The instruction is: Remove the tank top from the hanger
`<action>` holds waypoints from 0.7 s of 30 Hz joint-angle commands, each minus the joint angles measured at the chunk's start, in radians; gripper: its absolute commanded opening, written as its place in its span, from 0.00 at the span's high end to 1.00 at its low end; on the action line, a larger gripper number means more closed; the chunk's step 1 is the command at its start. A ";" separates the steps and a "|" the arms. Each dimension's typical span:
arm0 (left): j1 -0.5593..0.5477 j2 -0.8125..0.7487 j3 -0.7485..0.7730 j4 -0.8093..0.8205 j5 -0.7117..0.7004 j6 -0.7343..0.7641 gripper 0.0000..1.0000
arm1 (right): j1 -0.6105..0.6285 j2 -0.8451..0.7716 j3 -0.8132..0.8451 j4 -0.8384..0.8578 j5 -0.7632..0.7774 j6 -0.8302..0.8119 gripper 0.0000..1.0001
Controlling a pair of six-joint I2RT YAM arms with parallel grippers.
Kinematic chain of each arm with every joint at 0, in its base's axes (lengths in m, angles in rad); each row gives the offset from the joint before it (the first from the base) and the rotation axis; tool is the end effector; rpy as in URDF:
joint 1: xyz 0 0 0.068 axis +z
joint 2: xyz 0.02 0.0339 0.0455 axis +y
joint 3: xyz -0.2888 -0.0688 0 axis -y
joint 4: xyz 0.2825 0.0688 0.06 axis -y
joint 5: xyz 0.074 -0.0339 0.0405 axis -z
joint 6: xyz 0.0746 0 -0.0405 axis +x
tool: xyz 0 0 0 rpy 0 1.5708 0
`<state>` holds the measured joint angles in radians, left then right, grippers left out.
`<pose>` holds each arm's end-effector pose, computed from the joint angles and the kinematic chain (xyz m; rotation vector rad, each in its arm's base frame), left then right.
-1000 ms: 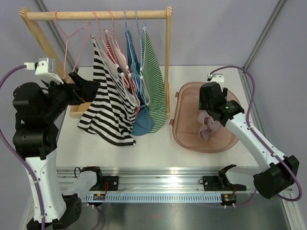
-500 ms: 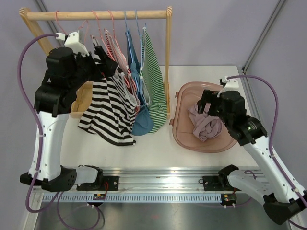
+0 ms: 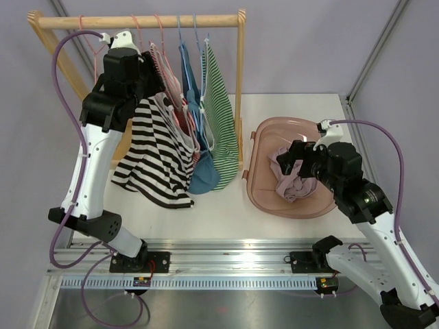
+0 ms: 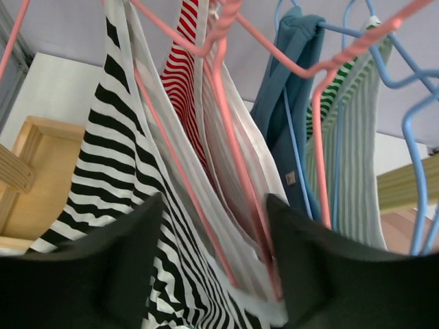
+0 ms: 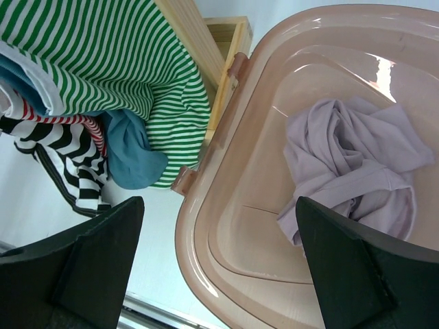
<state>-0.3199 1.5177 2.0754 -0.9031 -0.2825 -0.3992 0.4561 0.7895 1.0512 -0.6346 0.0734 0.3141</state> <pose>0.3385 -0.0902 0.5530 -0.2649 1.8894 -0.2169 0.1929 0.0885 0.3955 -0.0904 1.9660 0.4375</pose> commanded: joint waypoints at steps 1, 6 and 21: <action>-0.004 0.045 0.097 -0.011 -0.090 -0.006 0.49 | 0.000 -0.019 -0.008 0.009 -0.044 0.003 0.01; -0.004 0.026 0.077 0.000 -0.139 0.005 0.68 | 0.000 -0.018 -0.031 0.019 -0.057 0.003 0.01; 0.001 0.035 0.296 -0.137 -0.132 0.085 1.00 | 0.000 -0.030 -0.025 0.033 -0.115 0.010 0.00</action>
<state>-0.3199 1.5753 2.2715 -1.0523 -0.4049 -0.3599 0.4561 0.7738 1.0176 -0.6327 -0.0143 0.3187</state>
